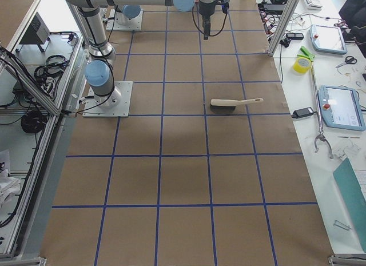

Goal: Sweep and dump trash into bin
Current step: 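Hold the dustpan over the bin with the left gripper while the right releases the brush, then swing the emptied dustpan away from the bin with the left gripper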

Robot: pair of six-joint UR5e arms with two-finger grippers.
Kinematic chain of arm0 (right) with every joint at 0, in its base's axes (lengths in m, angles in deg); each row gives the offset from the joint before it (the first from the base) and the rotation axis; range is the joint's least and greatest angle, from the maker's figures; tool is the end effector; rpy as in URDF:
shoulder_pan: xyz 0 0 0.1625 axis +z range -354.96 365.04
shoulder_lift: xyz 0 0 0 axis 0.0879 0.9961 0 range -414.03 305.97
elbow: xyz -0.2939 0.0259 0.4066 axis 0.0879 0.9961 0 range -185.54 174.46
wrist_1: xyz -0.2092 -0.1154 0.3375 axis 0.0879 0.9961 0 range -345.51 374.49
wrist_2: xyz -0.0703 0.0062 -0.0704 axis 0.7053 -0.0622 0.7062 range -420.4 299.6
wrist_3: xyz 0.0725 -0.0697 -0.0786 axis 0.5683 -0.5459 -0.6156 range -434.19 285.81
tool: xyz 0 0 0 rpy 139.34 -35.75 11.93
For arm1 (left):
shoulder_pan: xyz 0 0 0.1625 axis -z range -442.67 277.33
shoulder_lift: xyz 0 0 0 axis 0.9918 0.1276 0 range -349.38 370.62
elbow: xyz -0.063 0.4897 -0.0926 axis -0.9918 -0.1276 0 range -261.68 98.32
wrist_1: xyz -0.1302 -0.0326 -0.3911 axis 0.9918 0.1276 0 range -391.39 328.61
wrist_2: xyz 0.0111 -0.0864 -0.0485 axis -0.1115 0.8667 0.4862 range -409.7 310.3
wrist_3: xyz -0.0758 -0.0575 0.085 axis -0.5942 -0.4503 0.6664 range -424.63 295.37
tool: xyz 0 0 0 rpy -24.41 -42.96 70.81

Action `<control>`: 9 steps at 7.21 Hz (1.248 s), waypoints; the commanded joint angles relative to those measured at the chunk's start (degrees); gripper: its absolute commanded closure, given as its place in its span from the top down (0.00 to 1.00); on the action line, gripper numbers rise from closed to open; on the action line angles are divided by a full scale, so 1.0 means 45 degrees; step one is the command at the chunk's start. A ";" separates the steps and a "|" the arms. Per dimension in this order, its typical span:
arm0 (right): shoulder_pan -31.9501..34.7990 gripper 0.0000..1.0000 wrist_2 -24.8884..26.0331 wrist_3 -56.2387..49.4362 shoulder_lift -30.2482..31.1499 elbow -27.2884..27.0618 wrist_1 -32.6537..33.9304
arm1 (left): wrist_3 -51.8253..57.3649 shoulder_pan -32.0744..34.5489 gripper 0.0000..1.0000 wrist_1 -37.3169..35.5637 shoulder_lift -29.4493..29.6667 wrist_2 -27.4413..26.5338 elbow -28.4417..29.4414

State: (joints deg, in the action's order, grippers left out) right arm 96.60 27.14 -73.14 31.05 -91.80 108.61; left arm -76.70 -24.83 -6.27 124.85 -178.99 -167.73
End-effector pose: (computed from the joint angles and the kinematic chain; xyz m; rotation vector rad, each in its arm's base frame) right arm 0.1535 -0.5365 0.5327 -0.0154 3.0966 -0.0778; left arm 0.3354 -0.6321 0.4847 -1.1457 1.9492 -0.7640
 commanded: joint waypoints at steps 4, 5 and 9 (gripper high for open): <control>-0.0034 1.00 -0.0002 0.0001 -0.0001 0.0009 -0.0016 | 0.0922 0.0135 0.00 -0.0197 -0.0968 0.0290 -0.0430; -0.0034 1.00 -0.0002 0.0001 -0.0001 0.0009 -0.0016 | 0.1157 0.0135 0.00 0.0349 -0.1280 0.1552 -0.0139; -0.0034 1.00 -0.0021 0.0001 -0.0020 -0.0011 0.0003 | -0.3236 0.1379 0.00 0.5906 -0.2823 0.3810 -0.0038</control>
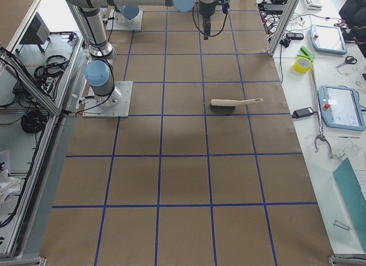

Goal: Sweep and dump trash into bin
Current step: 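Swing the emptied dustpan away from the bin with the left gripper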

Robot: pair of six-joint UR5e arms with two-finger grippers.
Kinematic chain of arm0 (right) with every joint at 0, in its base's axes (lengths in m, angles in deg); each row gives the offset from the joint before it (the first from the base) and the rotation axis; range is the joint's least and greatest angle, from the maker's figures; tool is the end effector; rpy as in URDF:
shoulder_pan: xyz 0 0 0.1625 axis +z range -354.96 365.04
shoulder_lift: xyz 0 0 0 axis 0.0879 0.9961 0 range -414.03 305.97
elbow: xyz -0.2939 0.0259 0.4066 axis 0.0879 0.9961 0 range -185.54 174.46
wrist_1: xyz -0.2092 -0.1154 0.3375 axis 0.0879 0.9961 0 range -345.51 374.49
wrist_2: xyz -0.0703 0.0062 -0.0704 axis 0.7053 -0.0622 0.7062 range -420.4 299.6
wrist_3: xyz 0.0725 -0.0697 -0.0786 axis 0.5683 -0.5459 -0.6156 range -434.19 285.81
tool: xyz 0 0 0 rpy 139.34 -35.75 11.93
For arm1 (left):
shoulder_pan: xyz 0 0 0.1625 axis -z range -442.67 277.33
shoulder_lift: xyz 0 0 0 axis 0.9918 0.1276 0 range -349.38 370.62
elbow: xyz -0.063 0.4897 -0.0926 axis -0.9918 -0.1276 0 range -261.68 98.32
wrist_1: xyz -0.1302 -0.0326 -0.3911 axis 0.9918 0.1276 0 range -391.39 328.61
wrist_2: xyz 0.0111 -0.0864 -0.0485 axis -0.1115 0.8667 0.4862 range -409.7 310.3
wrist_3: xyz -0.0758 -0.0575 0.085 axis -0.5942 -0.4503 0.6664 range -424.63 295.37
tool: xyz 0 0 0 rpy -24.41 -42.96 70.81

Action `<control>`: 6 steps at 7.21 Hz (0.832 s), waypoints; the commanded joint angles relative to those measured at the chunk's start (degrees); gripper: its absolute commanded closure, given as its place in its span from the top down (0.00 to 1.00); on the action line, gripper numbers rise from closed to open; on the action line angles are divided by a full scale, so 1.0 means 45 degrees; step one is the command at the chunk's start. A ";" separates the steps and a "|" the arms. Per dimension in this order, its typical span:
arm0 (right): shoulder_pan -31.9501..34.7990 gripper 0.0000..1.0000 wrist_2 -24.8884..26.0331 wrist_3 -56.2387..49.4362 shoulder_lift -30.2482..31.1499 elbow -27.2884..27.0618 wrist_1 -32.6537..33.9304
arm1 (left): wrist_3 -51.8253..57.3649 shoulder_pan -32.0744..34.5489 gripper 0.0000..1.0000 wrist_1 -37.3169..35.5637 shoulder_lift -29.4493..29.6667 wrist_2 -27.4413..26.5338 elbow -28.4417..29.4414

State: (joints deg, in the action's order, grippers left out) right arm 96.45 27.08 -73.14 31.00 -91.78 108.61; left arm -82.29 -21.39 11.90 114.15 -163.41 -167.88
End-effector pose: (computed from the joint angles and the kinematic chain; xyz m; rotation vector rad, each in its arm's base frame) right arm 0.1522 -0.5373 0.5324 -0.0113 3.0957 -0.0770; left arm 0.2420 -0.6123 0.5514 -1.1742 2.2840 -0.8008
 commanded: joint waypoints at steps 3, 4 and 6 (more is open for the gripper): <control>0.0000 1.00 0.0013 0.0000 -0.0007 -0.0016 0.0003 | -0.8029 0.2823 0.00 0.3776 -0.0255 0.1453 -0.0218; 0.0000 1.00 0.0013 0.0000 -0.0007 -0.0016 0.0003 | -0.9942 0.3274 0.00 0.4183 -0.0021 0.2313 -0.0317; 0.0000 1.00 0.0013 0.0000 -0.0007 -0.0016 0.0003 | -1.0739 0.3357 0.00 0.4110 0.0778 0.3528 -0.0493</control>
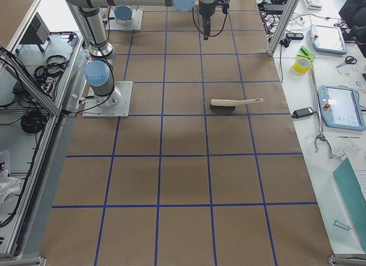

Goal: Sweep and dump trash into bin
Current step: 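Swing the emptied dustpan away from the bin with the left gripper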

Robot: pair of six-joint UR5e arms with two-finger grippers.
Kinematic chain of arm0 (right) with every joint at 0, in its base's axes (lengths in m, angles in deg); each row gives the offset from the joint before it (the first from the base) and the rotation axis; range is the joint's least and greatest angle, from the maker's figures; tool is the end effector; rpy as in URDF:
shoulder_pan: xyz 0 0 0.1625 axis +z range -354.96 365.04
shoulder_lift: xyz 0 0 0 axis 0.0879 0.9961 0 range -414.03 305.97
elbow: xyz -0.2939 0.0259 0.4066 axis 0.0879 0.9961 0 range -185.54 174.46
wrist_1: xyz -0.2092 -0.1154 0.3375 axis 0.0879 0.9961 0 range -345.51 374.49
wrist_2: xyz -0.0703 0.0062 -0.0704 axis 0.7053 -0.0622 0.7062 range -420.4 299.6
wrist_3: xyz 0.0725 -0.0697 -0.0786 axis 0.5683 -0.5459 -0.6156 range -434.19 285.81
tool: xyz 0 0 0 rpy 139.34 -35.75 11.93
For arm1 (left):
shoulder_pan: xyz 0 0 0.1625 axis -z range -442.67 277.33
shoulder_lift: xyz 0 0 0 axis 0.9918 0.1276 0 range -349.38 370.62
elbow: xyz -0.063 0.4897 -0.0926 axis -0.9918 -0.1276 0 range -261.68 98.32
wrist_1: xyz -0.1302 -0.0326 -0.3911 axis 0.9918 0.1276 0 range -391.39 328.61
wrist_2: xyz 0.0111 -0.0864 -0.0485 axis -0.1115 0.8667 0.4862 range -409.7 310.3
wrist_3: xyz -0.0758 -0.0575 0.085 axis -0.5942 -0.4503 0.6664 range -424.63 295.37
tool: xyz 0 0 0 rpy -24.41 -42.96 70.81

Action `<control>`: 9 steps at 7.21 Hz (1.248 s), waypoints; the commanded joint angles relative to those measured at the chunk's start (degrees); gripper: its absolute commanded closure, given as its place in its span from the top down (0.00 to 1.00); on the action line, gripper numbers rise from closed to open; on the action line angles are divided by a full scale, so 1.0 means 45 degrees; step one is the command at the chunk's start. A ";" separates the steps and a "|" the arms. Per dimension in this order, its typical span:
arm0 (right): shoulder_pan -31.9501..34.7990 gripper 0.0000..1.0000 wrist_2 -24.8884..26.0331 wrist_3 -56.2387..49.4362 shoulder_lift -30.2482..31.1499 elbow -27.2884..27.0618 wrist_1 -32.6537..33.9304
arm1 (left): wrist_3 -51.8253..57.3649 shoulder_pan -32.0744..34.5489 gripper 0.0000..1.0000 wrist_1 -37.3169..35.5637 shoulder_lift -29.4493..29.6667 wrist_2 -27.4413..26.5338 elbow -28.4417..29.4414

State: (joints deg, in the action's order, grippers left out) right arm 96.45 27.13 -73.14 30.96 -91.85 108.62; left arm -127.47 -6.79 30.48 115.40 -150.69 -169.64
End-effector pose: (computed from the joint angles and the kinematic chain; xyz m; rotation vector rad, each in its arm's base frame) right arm 0.1521 -0.5374 0.5314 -0.0113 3.0966 -0.0744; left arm 0.0503 -0.6466 0.4676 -1.9216 2.3540 -0.4945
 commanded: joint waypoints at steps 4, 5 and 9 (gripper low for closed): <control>0.0000 1.00 -0.0019 0.0000 0.0021 0.0000 0.0001 | -0.2946 0.0111 0.00 -0.1026 0.2570 0.1622 0.0074; 0.0000 1.00 -0.0019 0.0000 0.0002 0.0000 0.0001 | -0.3180 0.0130 0.00 -0.1459 0.3039 0.1700 0.0113; 0.0000 1.00 -0.0019 0.0000 0.0001 0.0000 0.0001 | -0.3262 0.0677 0.00 -0.2069 0.3649 0.2033 0.0133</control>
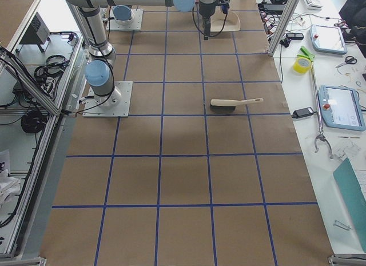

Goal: Sweep and dump trash into bin
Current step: 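Lower the dustpan onto the table beside the bin with the left gripper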

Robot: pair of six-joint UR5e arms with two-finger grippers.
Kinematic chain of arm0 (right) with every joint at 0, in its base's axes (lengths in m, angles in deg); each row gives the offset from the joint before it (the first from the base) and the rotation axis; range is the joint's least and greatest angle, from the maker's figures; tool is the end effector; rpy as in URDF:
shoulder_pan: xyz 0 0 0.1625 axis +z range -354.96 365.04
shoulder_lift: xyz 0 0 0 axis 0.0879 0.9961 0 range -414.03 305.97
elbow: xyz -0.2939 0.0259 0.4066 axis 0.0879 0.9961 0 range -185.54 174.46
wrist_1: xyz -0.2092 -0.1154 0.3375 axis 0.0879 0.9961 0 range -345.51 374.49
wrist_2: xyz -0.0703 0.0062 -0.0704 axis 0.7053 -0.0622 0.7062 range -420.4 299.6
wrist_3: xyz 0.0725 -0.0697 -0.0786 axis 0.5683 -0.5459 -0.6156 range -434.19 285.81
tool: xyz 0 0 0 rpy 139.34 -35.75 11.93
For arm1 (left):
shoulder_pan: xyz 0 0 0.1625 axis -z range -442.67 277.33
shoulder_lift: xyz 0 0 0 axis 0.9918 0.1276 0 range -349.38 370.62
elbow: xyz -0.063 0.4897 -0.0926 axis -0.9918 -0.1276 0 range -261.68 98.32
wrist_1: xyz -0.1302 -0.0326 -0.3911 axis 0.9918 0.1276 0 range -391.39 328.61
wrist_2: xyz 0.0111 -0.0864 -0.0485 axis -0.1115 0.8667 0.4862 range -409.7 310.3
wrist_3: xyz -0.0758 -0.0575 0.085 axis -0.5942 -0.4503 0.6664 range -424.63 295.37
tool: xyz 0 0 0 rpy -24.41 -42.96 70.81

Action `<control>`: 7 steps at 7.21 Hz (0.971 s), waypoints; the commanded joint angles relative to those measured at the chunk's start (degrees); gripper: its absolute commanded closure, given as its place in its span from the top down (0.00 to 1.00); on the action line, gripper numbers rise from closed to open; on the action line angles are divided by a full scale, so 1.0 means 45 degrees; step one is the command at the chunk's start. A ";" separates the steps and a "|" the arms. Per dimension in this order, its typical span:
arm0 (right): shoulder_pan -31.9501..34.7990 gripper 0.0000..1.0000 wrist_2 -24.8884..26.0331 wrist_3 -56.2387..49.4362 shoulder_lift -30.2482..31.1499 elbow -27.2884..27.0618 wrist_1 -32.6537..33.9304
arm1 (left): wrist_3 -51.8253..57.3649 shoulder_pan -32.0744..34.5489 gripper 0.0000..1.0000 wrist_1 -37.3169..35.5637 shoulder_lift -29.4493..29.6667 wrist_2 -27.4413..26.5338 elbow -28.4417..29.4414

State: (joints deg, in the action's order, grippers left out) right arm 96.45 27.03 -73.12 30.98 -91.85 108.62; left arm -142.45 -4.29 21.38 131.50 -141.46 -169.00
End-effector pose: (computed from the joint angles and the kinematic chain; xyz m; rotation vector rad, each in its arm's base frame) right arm 0.1524 -0.5373 0.5316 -0.0108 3.0949 -0.0748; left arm 0.0186 -0.7326 0.2984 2.1648 -2.1807 0.2290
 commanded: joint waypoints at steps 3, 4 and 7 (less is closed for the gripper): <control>0.0000 1.00 0.0024 -0.0005 -0.0003 0.0000 -0.0018 | 0.0981 0.0121 0.00 -0.0027 0.0247 -0.0136 -0.0011; 0.0000 1.00 0.0024 -0.0005 -0.0003 0.0000 -0.0018 | 0.1353 0.0121 0.00 -0.0008 0.0247 -0.0233 -0.0030; 0.0000 1.00 0.0024 -0.0004 -0.0003 0.0000 0.0001 | 0.0968 0.0121 0.00 -0.0008 0.0402 -0.0253 0.0008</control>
State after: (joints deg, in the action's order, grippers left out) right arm 96.45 27.11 -73.10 30.96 -91.85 108.55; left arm -137.25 -3.74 21.33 133.00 -142.55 -169.00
